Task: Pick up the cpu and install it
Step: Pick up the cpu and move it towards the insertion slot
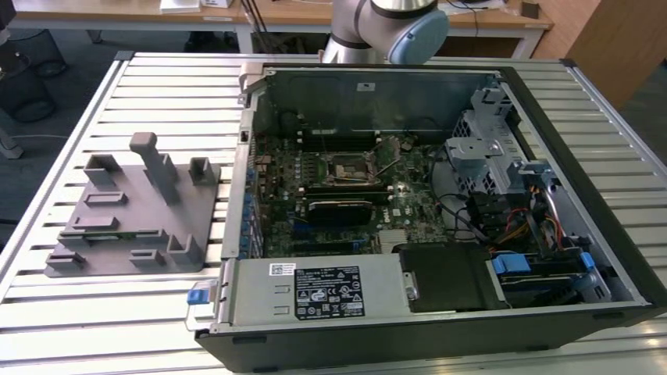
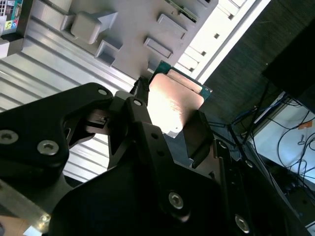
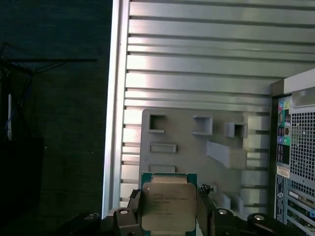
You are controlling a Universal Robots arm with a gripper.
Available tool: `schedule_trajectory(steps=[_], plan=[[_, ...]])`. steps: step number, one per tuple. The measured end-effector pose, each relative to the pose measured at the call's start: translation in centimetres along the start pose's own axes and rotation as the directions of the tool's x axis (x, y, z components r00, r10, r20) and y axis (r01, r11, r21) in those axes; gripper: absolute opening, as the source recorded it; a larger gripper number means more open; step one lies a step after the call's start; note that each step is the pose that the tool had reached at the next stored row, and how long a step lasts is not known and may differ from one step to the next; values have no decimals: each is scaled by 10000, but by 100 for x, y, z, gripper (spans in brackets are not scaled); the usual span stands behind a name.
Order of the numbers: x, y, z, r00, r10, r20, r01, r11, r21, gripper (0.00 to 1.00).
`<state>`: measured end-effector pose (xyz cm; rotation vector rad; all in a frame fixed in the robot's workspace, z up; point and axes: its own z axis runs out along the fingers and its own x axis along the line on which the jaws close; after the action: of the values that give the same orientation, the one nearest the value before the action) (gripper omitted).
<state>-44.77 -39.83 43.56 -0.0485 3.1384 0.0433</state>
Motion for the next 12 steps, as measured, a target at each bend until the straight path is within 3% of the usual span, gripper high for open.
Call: schedule_trajectory(steps=[12], plan=[[-19, 3, -24, 10000, 1, -2, -1, 10000, 1, 53]])
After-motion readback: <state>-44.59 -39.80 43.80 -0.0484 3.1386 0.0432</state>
